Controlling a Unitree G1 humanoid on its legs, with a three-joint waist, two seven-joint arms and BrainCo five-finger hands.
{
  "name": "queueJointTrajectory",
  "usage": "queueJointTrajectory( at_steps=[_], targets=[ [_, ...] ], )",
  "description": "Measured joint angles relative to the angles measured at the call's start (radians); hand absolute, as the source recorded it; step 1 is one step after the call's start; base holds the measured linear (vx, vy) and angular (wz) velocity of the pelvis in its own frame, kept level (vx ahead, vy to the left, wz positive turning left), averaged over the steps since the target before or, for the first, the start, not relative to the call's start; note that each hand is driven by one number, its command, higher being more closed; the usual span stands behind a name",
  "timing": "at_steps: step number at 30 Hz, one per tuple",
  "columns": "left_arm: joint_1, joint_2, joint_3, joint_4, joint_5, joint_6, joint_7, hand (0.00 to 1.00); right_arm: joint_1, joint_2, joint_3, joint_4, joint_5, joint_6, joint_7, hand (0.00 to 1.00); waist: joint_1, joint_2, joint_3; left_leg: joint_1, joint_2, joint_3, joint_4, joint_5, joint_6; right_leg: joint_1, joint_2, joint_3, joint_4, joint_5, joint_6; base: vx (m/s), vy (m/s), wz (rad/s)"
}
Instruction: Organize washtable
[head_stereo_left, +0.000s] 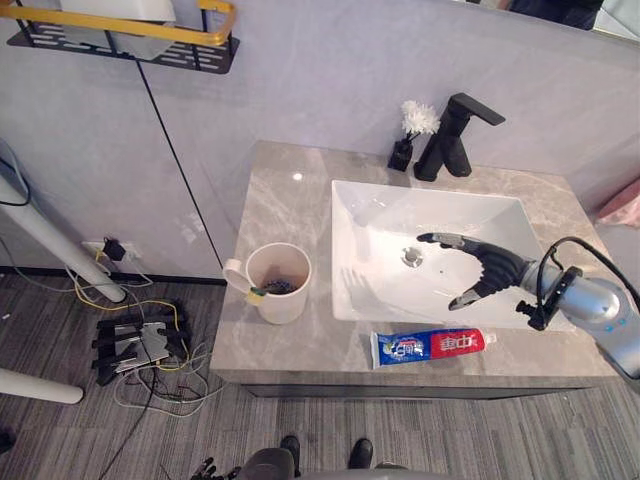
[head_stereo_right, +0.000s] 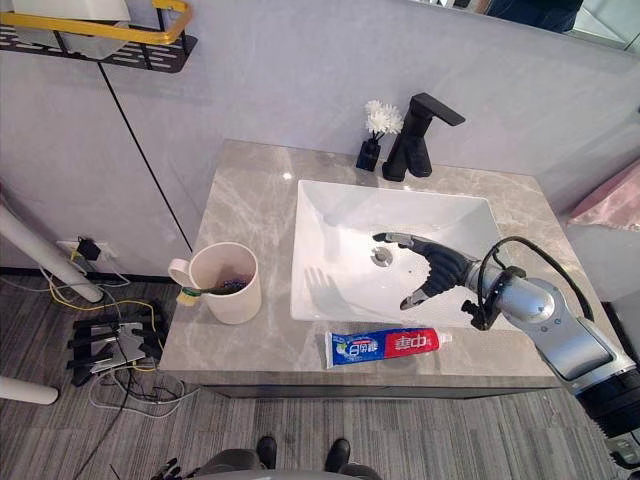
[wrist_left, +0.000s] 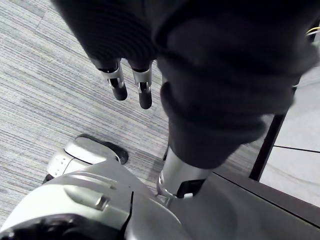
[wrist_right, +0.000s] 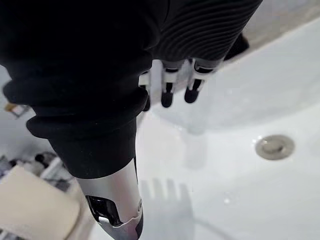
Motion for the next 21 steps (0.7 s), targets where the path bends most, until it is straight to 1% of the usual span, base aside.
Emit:
queueJointTrajectory(
  at_steps=[2, 4, 5, 7, 8, 10, 12, 14, 17, 19, 21],
  targets=[
    [0.0, 0.0, 0.0, 0.0, 0.0, 0.0, 0.0, 0.0, -0.005, 0.001, -0.014, -0.033, -0.001, -0.015, -0.014, 0.0, 0.0, 0.0, 0.0, -0.005, 0.003, 0.015, -0.001, 0.0, 0.001, -0.01, 0.001, 0.013, 0.001, 0.005, -0.006, 0.0, 0.023, -0.19],
    [0.0, 0.001, -0.002, 0.002, 0.0, 0.0, -0.001, 0.0, -0.005, 0.014, -0.028, -0.063, -0.025, -0.027, -0.041, 0.0, -0.002, -0.001, -0.001, -0.006, 0.005, 0.025, -0.001, 0.001, 0.001, -0.011, 0.001, 0.017, 0.001, 0.008, -0.011, 0.0, 0.016, -0.17],
    [0.0, 0.003, -0.008, 0.006, 0.0, 0.001, 0.0, 0.0, -0.001, 0.017, -0.035, -0.078, -0.048, -0.032, -0.049, 0.0, -0.004, 0.0, -0.001, -0.006, 0.005, 0.026, -0.001, 0.001, 0.001, -0.012, 0.001, 0.017, 0.001, 0.008, -0.011, 0.0, 0.0, 0.0],
    [0.0, 0.011, -0.03, 0.007, 0.0, 0.0, -0.001, 0.0, 0.019, 0.017, -0.047, -0.112, -0.127, -0.06, -0.073, 0.0, -0.009, -0.002, -0.002, -0.009, 0.005, 0.028, -0.002, 0.001, 0.001, -0.022, 0.001, 0.019, 0.002, 0.008, -0.011, -0.03, 0.001, -0.03],
    [0.0, 0.011, -0.03, 0.008, 0.0, 0.0, -0.001, 0.0, 0.027, 0.017, -0.049, -0.122, -0.146, -0.064, -0.079, 0.0, -0.009, -0.002, -0.003, -0.013, 0.005, 0.029, -0.002, 0.001, 0.001, -0.025, 0.001, 0.02, 0.002, 0.008, -0.011, 0.0, 0.0, 0.0],
    [-0.001, 0.011, -0.031, 0.008, 0.0, 0.0, 0.0, 0.0, 0.077, 0.017, -0.048, -0.15, -0.201, -0.092, -0.093, 0.0, -0.012, -0.002, -0.003, -0.02, 0.005, 0.03, -0.004, 0.004, 0.007, -0.028, 0.002, 0.019, 0.001, 0.009, -0.011, 0.0, 0.0, 0.0],
    [-0.001, 0.012, -0.035, 0.008, 0.0, 0.0, 0.001, 0.0, 0.1, 0.017, -0.048, -0.154, -0.22, -0.096, -0.093, 0.0, -0.012, -0.001, -0.003, -0.021, 0.005, 0.03, -0.005, 0.005, 0.007, -0.035, 0.002, 0.02, 0.002, 0.009, -0.011, -0.01, -0.002, -0.02],
    [-0.003, 0.022, -0.068, 0.008, 0.0, 0.0, 0.003, 0.0, 0.131, 0.015, -0.048, -0.156, -0.245, -0.099, -0.107, 0.0, -0.013, -0.001, -0.004, -0.028, 0.006, 0.034, -0.006, 0.006, 0.01, -0.043, 0.002, 0.023, 0.002, 0.012, -0.011, -0.02, 0.003, -0.04],
    [-0.003, 0.028, -0.086, 0.012, -0.002, -0.001, 0.005, 0.0, 0.173, 0.007, -0.047, -0.156, -0.283, -0.101, -0.112, 0.0, -0.023, 0.0, -0.004, -0.032, 0.006, 0.038, -0.006, 0.008, 0.012, -0.044, 0.002, 0.025, 0.001, 0.014, -0.011, 0.0, 0.0, 0.0],
    [-0.004, 0.037, -0.117, 0.012, -0.003, -0.001, 0.006, 0.0, 0.202, -0.009, -0.046, -0.156, -0.31, -0.11, -0.117, 0.0, -0.025, 0.0, -0.005, -0.033, 0.006, 0.04, -0.006, 0.008, 0.012, -0.048, 0.002, 0.028, 0.001, 0.014, -0.011, -0.02, 0.004, -0.05],
    [-0.004, 0.041, -0.14, 0.012, -0.015, -0.001, 0.013, 0.0, 0.237, -0.047, -0.045, -0.149, -0.361, -0.131, -0.134, 0.0, -0.025, 0.004, -0.006, -0.041, 0.006, 0.047, -0.01, 0.008, 0.013, -0.058, 0.002, 0.036, 0.002, 0.016, -0.009, -0.01, 0.01, -0.09]
  ],
)
